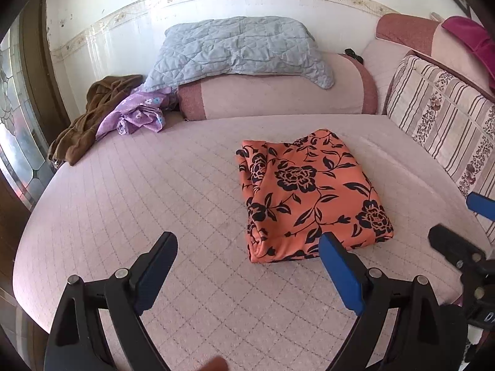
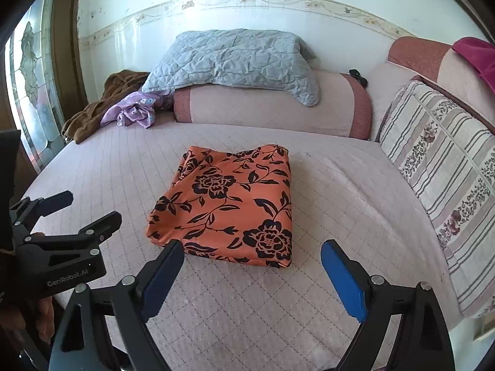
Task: Fold small clothes
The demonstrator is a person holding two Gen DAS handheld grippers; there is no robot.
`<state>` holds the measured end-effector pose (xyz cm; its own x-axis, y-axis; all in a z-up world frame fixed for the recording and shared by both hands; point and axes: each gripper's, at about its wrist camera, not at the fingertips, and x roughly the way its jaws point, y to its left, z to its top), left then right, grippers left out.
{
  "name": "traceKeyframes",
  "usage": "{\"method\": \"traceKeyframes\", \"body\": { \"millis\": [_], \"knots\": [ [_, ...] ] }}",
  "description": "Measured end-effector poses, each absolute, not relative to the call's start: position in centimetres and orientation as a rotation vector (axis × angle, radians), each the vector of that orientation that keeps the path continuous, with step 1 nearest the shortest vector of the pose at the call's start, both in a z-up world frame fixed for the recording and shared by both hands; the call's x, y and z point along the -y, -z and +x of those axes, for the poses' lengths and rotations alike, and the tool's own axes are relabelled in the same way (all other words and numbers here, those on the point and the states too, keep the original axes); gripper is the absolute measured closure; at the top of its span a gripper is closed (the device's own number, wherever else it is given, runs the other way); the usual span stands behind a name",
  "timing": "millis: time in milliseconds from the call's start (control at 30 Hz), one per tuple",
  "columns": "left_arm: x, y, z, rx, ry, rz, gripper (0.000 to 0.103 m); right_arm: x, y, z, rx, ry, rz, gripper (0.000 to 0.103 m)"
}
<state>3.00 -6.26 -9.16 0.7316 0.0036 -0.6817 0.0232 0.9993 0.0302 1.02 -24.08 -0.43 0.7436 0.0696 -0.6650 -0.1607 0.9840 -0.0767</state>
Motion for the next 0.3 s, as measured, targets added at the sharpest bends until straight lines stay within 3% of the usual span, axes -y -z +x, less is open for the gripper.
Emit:
{"method": "traceKeyframes", "body": {
  "millis": [300],
  "knots": [
    [6.4,8.0,3.9,-0.699,0.030,0.033,0.010,24.1,1.5,2.0,-0.764,-0.138,-0.122,0.011]
  ]
}}
